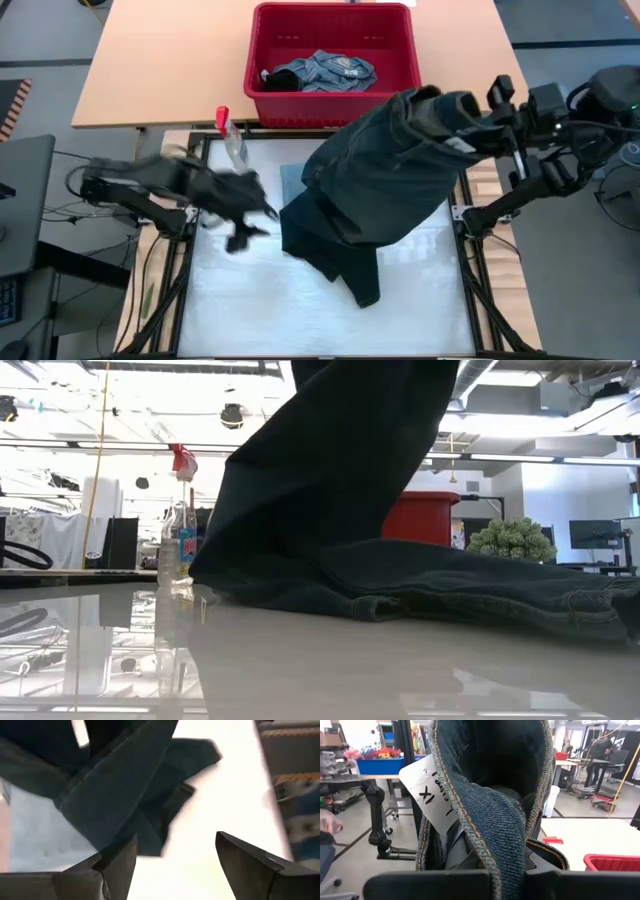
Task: Fold Laundry from Bin
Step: Fold the black pants from the red laundry bin
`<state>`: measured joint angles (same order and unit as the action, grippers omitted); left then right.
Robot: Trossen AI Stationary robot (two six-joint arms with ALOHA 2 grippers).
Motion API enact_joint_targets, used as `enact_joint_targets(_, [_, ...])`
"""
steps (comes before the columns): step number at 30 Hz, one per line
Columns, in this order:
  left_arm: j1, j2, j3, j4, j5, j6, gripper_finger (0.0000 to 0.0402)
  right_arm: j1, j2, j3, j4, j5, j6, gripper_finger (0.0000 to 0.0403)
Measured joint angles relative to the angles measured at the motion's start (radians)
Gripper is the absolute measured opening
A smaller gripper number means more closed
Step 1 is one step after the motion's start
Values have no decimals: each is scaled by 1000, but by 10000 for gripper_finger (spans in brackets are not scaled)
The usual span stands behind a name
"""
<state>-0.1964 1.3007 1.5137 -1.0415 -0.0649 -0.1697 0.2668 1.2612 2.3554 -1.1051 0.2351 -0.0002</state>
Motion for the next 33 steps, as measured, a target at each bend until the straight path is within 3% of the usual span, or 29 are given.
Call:
enact_joint_targets(5, [14, -5, -230, 318, -158, 126, 247, 0, 15, 0, -11, 0, 0, 35])
enact_joint_targets(10, [91, -5, -357, 574, -150, 204, 229, 0, 36, 0, -16, 0, 1, 40])
enact_joint_targets(17, [214, 11, -437, 611, -64, 211, 224, 0, 56, 0, -20, -1, 3, 41])
enact_joint_targets(21, [280, 49, -480, 650, 39, 205, 224, 0, 58, 0, -17, -1, 3, 41])
enact_joint_targets(27, [313, 122, -482, 641, 54, 172, 221, 0, 60, 0, -20, 0, 3, 41])
enact_joint_targets(30, [300, 127, -481, 643, 41, 183, 187, 0, 60, 0, -19, 0, 2, 41])
enact_joint_targets(33, [291, 125, -481, 631, 8, 185, 96, 0, 60, 0, -16, 0, 2, 41])
